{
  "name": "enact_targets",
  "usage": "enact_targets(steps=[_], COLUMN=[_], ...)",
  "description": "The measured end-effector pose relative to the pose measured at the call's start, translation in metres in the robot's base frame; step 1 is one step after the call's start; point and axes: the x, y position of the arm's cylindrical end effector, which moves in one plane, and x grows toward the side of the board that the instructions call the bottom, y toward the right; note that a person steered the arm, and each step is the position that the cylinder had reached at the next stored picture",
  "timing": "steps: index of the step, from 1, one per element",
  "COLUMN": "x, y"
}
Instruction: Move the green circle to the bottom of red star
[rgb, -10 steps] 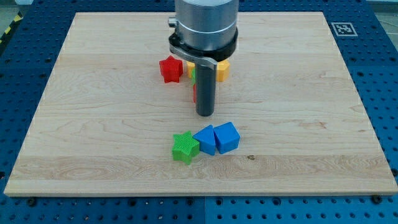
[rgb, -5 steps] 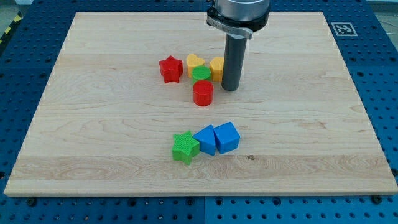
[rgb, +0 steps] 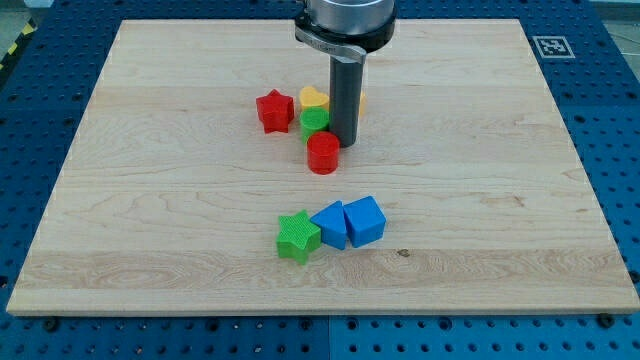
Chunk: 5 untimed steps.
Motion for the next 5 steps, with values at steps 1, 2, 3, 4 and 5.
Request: enact_targets(steps=[1,2,3,4,5], x=[-0.014,-0.013,-0.009,-0.009,-0.009], y=[0.0,-0.003,-0.015,-0.015,-0.021])
